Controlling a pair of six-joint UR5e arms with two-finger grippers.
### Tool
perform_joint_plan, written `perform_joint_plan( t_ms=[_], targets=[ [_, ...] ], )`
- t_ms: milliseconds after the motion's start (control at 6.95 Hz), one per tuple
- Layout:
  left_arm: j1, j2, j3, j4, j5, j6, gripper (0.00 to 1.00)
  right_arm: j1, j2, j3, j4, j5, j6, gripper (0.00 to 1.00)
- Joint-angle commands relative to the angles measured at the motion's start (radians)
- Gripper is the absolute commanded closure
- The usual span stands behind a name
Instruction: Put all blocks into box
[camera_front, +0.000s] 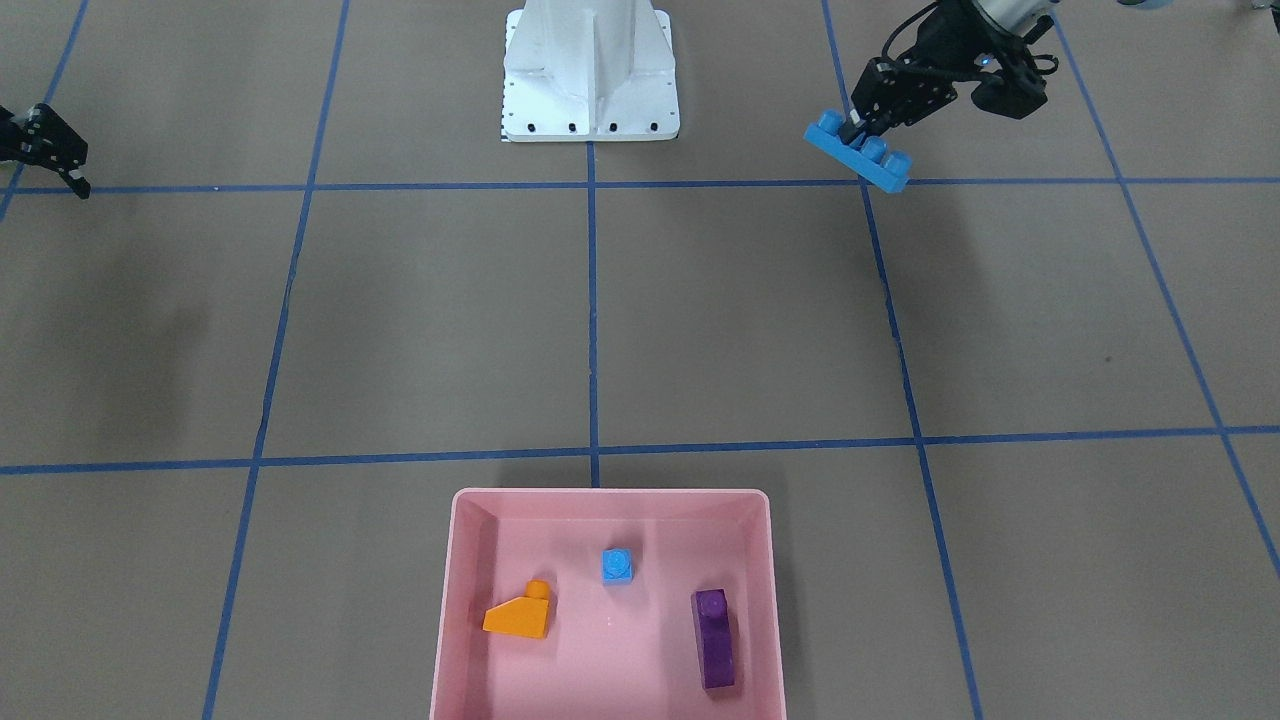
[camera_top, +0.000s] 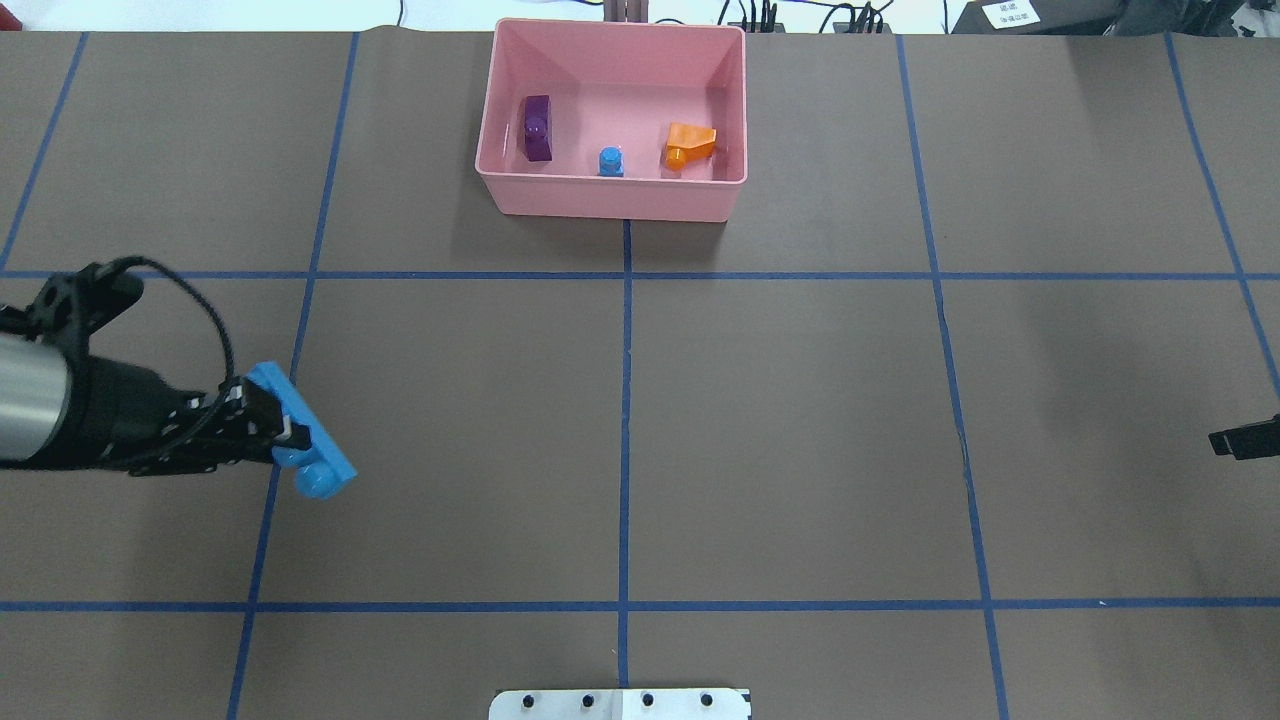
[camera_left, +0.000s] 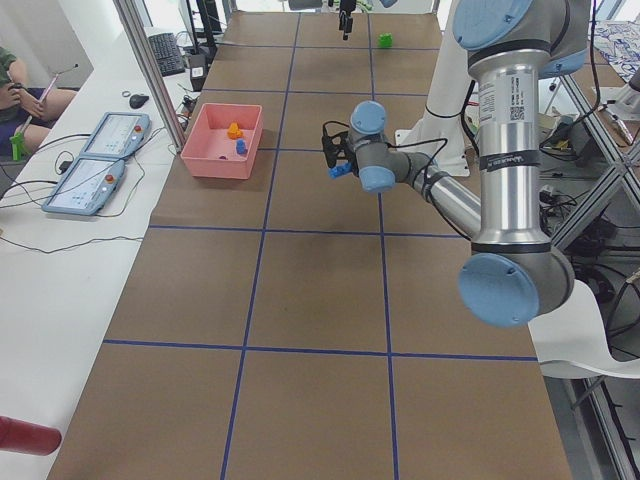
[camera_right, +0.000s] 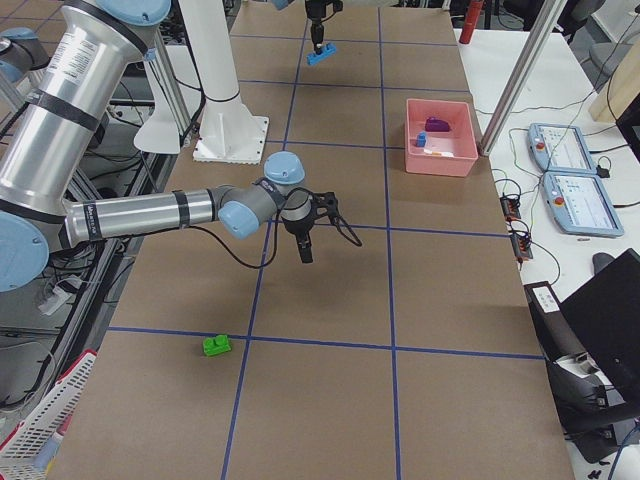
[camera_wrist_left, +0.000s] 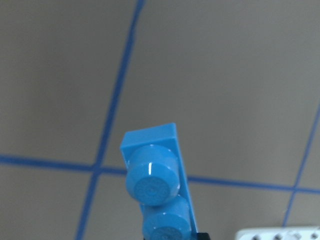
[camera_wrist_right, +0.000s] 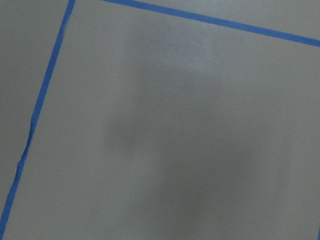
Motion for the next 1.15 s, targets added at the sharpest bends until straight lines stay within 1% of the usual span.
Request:
perform_joint_plan(
  t_ms=[0, 144, 288, 576, 720, 863, 1007],
  targets=[
    [-0.057, -0.365, 0.072, 0.370, 0.011, 0.078, 1.00, 0.040, -0.039, -0.011, 0.027, 0.011, -0.043, 0.00],
    [-0.098, -0.492, 0.167, 0.418, 0.010, 0.107, 1.00, 0.069, -0.058, -0.011, 0.027, 0.025, -0.078, 0.00],
    [-0.126, -0.617, 0.303, 0.440, 0.008, 0.110, 1.00, 0.094, -0.075, -0.011, 0.027, 0.030, -0.113, 0.00],
    [-0.167, -0.844, 0.585, 0.449, 0.006, 0.234, 1.00, 0.106, -0.075, -0.013, 0.027, 0.042, -0.117, 0.00],
    [-0.175, -0.950, 0.743, 0.451, 0.008, 0.271, 1.00, 0.108, -0.075, -0.013, 0.026, 0.043, -0.115, 0.00],
    [-0.177, -1.102, 0.974, 0.465, 0.011, 0.313, 1.00, 0.110, -0.073, -0.013, 0.026, 0.045, -0.115, 0.00],
    [-0.178, -1.233, 1.187, 0.460, 0.010, 0.343, 1.00, 0.111, -0.073, -0.013, 0.026, 0.054, -0.115, 0.00]
  ],
)
